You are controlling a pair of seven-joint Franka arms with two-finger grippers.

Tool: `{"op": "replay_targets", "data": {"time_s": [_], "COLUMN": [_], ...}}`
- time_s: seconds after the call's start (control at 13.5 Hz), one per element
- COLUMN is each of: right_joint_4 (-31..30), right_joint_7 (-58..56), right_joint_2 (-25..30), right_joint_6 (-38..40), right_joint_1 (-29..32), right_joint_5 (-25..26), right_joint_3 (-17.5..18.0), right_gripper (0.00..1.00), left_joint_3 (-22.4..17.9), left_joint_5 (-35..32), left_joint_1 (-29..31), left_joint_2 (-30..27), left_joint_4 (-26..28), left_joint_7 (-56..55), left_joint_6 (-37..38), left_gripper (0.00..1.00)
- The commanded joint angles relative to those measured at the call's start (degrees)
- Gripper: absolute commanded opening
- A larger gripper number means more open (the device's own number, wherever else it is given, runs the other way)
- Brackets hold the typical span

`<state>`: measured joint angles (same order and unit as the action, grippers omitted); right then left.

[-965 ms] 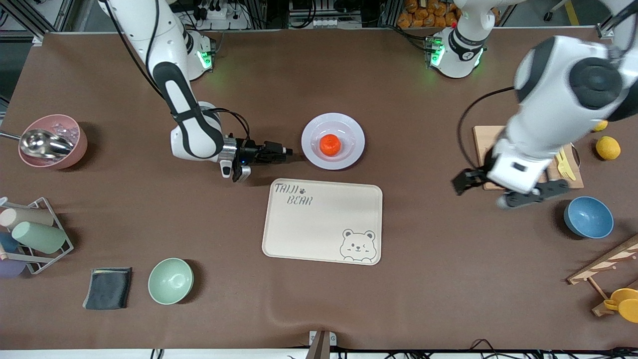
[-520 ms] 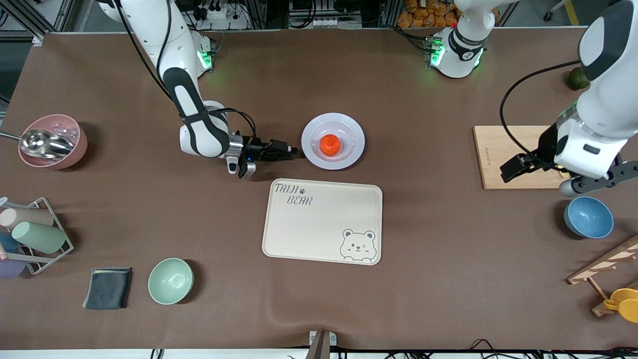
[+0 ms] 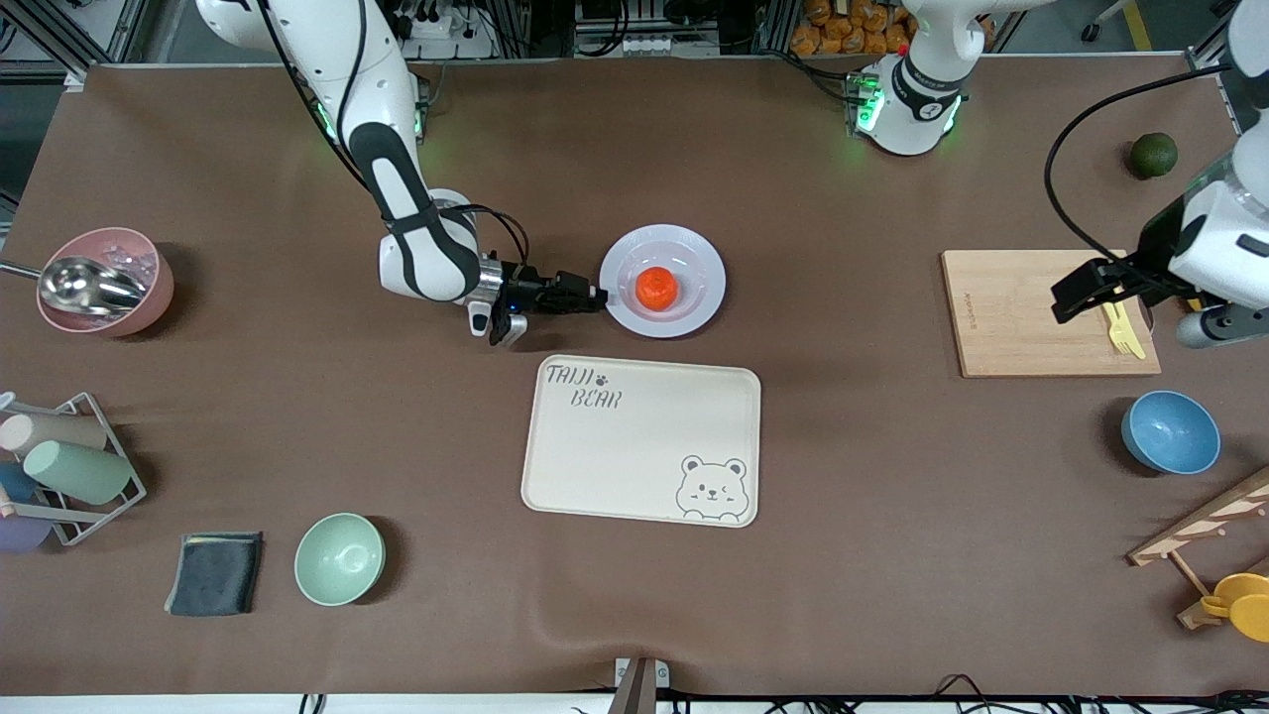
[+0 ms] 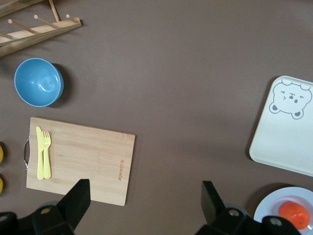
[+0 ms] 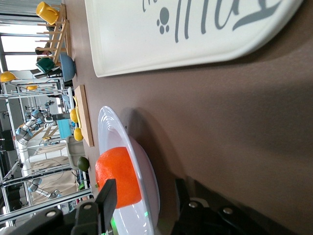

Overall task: Place orange and plate with both arms
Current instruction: 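Withdraw the left gripper while the right gripper reaches the plate rim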

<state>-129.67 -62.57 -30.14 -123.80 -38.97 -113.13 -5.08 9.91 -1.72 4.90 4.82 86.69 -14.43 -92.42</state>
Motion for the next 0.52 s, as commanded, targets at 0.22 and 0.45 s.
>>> {"op": "replay_targets", "data": {"time_s": [0.22,0.45], "right_joint_4": [-0.32,-0.23], "right_joint_7": [-0.09,0.08], "right_joint_2": [0.87,0.96], "right_joint_6": [-0.92,-2.23], "right_joint_1": [-2.69,-3.65], "right_joint_5": [-3.94,-4.90], "right_joint_3": [-0.37,-0.37], "right_gripper": [0.48,0.43], "left_joint_3": [-2.09,-1.65], "left_joint_5": [2.34,2.16], "left_joint_1": [-1.12,-0.94], "left_joint_2": [-3.86,-3.50], "left_joint_4": [3.13,2.34], "left_joint_7": [1.95,2.03], "left_joint_6": [0.31,0.31], "left_gripper": [1.00,1.00]}}
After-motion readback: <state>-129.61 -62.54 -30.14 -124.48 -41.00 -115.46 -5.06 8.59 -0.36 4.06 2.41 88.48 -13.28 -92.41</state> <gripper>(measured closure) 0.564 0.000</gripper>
